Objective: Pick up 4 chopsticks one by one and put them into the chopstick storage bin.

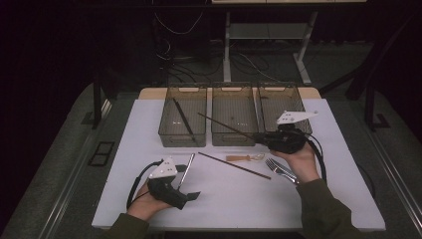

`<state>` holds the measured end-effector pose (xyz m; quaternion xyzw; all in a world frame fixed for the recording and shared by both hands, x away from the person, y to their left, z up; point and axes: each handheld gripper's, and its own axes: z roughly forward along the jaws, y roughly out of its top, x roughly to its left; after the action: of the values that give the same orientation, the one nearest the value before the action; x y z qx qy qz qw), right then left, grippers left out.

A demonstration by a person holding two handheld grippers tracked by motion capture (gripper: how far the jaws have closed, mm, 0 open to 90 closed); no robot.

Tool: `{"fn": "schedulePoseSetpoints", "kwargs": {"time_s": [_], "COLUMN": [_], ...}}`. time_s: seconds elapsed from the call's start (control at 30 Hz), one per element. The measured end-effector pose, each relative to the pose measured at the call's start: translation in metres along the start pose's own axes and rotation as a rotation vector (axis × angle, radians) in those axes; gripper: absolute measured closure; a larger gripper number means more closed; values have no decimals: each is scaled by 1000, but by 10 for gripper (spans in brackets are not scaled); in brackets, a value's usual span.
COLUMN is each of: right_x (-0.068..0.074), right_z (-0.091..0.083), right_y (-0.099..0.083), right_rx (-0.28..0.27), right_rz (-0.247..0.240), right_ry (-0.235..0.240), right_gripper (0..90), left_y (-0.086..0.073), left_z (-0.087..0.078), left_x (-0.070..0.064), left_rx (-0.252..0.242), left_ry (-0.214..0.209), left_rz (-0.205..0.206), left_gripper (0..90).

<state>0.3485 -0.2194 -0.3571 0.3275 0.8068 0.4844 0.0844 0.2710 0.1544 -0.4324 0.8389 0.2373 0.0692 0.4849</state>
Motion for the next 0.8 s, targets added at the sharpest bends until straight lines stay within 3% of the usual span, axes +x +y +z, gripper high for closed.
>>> {"fn": "schedulePoseSetpoints", "kwargs": {"time_s": [0.3,0.43,0.8], "right_x": [4,5,0], "right_z": [31,46,95], "right_y": [29,44,76], "right_rx": [17,5,34], "right_rz": [28,23,48], "right_ry": [-58,-59,-98], "right_gripper": [853,853,852], "left_y": [0,0,0], "left_z": [0,0,1], "left_x": [0,0,0], "left_rx": [-2,-2,5], "left_ry": [-4,-7,-17], "left_rz": [-2,3,6], "left_gripper": [0,0,0]}}
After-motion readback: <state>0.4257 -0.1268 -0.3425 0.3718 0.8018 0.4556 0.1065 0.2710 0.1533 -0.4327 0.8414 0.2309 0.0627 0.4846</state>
